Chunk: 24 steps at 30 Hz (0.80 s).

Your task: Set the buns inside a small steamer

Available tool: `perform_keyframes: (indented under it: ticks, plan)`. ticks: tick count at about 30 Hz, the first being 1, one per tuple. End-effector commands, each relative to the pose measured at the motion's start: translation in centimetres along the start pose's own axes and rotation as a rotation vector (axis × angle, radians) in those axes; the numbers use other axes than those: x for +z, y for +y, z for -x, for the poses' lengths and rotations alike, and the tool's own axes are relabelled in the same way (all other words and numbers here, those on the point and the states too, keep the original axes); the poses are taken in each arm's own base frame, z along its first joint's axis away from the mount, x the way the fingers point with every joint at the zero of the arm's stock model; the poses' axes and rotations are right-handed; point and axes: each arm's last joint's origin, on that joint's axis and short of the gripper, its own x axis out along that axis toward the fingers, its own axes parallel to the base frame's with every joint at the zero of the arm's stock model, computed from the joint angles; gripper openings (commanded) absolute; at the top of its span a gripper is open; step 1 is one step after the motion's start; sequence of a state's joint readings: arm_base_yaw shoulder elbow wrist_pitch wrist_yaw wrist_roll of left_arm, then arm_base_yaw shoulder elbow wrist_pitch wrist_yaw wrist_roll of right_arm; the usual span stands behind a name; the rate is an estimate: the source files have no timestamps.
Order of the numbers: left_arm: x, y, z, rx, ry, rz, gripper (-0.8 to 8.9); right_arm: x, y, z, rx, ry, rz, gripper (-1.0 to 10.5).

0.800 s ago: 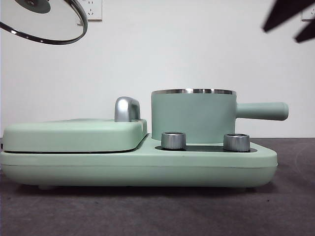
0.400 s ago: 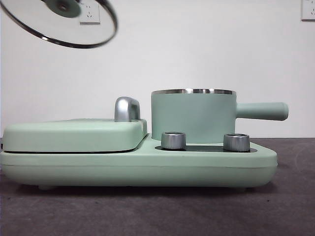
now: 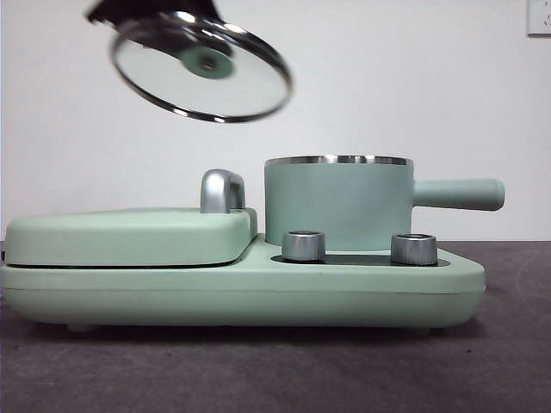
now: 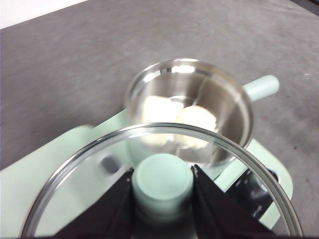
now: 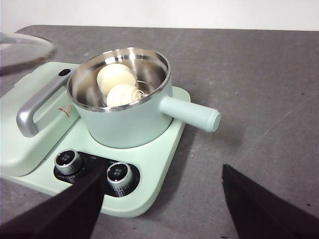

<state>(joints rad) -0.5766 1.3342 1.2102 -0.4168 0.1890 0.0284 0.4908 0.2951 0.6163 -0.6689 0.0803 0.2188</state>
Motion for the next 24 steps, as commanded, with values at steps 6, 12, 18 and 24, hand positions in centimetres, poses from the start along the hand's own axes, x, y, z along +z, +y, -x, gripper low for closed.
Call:
perform_keyframes:
  ticks: [6, 12, 18, 24]
  plan:
    - [1.0, -1.7, -4.8, -0.070, -0.125, -0.068, 0.10, 0.2, 0.1, 0.1, 0.005, -0.010, -0.017, 3.6]
    - [0.9, -2.6, -7.6, -0.097, -0.176, -0.133, 0.10, 0.2, 0.1, 0.1, 0.005, -0.009, -0.017, 3.6]
    - [0.6, -2.6, -10.0, -0.098, -0.223, -0.161, 0.10, 0.0, 0.0, 0.1, 0.001, 0.009, -0.015, 3.6]
    - [0.2, -2.4, -11.9, -0.096, -0.260, -0.165, 0.10, -0.2, 0.0, 0.1, -0.004, 0.032, -0.013, 3.6]
